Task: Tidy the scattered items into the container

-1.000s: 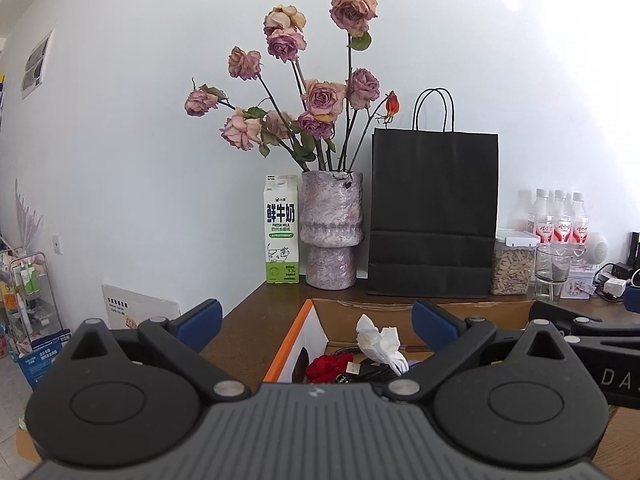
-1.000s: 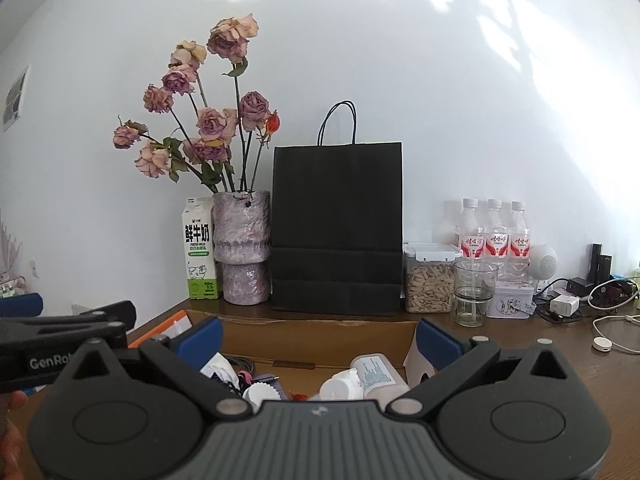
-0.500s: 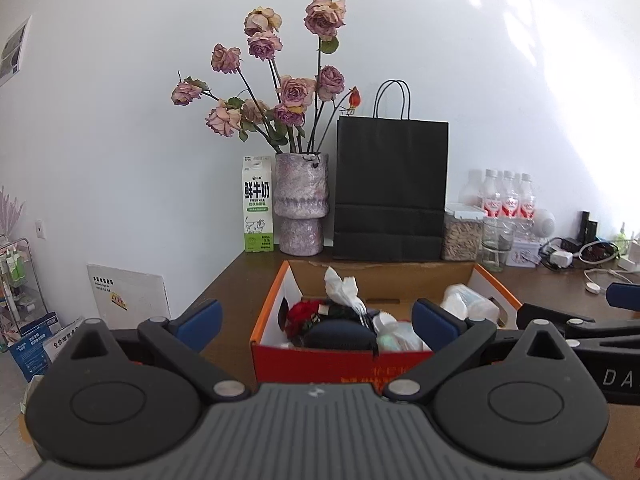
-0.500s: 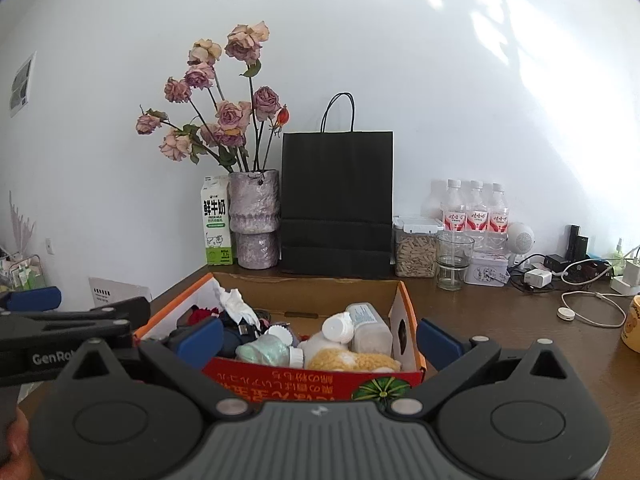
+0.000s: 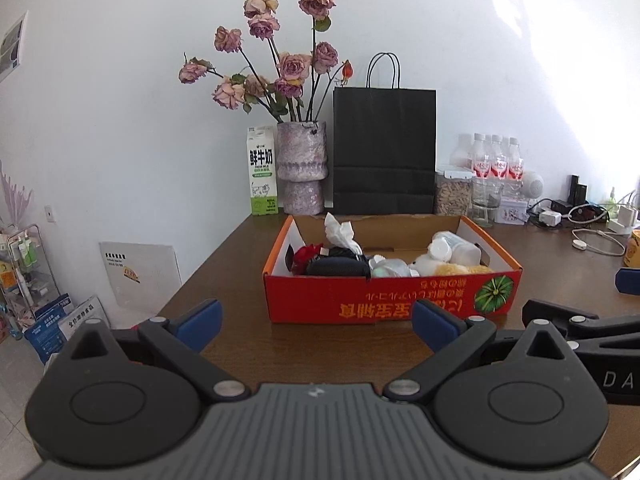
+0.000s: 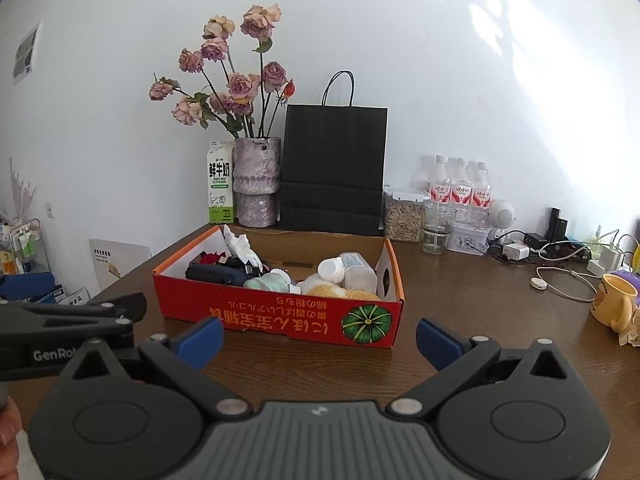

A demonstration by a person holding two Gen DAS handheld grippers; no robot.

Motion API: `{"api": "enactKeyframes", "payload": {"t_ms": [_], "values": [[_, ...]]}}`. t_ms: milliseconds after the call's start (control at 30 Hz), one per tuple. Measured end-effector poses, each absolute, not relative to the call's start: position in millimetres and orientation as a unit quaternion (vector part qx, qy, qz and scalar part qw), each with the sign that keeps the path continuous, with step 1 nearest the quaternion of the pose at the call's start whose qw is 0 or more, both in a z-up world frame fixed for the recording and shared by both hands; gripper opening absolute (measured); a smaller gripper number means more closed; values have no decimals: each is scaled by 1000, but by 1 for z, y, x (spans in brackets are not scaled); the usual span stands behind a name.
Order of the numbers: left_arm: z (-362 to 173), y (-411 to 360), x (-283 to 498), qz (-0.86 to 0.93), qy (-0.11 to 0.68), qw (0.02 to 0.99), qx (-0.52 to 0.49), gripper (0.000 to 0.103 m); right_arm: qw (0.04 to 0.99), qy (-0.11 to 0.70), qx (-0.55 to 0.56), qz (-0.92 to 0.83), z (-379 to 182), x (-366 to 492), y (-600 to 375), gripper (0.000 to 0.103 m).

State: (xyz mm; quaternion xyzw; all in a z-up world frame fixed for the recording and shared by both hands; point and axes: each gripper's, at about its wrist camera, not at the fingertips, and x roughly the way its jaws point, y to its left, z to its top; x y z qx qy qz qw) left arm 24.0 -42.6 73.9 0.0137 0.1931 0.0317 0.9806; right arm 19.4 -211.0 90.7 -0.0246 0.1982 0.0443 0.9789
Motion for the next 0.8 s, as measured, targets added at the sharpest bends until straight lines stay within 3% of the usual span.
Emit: {"api": "enactKeyframes", "payload": {"t_ms": [800], "values": [[63,-43,13,54,239,969,19,103,965,258,-22,35,78,9,-206,103]]}}
